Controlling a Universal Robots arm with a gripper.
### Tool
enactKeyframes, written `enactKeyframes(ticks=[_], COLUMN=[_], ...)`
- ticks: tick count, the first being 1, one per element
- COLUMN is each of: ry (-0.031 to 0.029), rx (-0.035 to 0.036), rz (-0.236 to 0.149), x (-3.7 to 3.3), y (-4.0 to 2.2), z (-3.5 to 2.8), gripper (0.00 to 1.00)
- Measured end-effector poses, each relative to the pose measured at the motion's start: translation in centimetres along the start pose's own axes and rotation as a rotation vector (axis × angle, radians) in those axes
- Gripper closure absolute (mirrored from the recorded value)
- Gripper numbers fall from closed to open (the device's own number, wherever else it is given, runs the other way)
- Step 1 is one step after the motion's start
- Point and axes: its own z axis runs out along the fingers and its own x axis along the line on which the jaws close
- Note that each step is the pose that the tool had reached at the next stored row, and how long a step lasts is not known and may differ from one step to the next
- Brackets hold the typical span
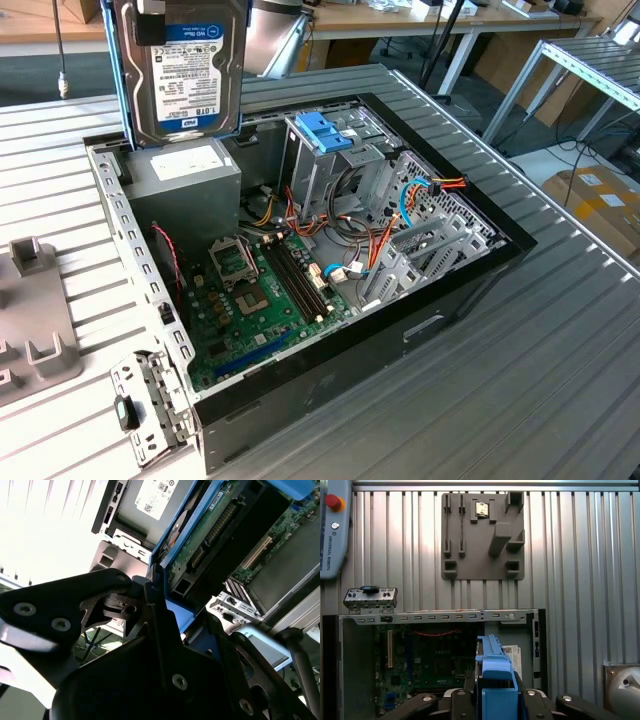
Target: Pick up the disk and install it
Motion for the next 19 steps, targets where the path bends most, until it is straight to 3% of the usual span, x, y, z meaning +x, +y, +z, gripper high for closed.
enactKeyframes(ticks=[19], ry=[0.0000], rx=[0.0000], rz=[0.000], x=[1.12], y=[-0.09], z=[-0.02], gripper=[0.63])
